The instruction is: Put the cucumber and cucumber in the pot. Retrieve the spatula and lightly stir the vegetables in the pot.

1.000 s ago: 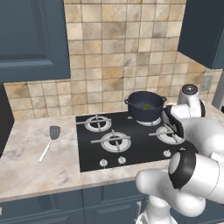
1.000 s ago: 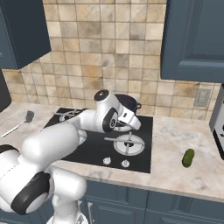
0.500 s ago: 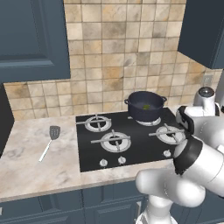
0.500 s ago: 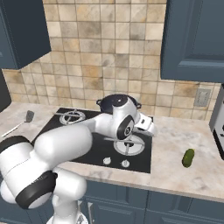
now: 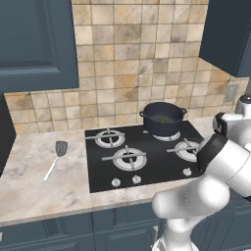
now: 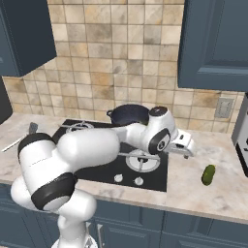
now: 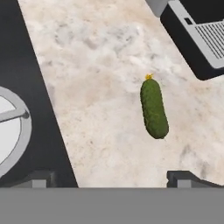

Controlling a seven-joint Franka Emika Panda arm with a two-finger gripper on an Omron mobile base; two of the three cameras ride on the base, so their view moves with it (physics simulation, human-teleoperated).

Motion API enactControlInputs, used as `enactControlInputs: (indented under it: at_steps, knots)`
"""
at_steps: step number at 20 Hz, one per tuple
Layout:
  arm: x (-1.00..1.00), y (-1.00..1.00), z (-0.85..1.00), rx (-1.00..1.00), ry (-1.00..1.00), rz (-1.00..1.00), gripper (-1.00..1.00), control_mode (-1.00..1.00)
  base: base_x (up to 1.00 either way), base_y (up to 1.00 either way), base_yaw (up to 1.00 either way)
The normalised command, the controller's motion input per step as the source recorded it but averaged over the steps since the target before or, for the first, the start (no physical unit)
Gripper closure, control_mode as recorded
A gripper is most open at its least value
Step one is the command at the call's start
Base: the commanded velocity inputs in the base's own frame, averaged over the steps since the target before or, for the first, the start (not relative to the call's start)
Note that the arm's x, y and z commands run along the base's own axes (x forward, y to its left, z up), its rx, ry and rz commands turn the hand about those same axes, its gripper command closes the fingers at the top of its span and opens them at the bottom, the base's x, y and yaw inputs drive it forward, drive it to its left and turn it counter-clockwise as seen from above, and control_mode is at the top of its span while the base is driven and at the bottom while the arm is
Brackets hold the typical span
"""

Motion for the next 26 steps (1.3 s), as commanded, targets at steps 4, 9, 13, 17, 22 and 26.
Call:
enactControlInputs:
  at_steps: [4, 9, 13, 17, 22, 26]
  knots:
    - [-0.28, -0.63, -0.27, 0.0, 0.0, 0.0, -1.0, -1.0, 0.0, 0.0, 0.0]
    - [-0.09, -0.61, -0.26, 0.0, 0.0, 0.0, -1.0, -1.0, 0.0, 0.0, 0.0]
    - [0.13, -0.46, -0.21, 0.04, 0.12, 0.0, -1.0, -1.0, 0.0, 0.0, 0.0]
    - [0.16, -0.29, -0.19, 0.11, 0.2, 0.0, -1.0, -1.0, 0.0, 0.0, 0.0]
    - [0.01, -0.23, -0.29, 0.08, 0.07, 0.03, -1.0, -1.0, 0.0, 0.0, 0.0]
    - [0.16, -0.22, -0.2, 0.08, 0.0, 0.06, -1.0, -1.0, 0.0, 0.0, 0.0]
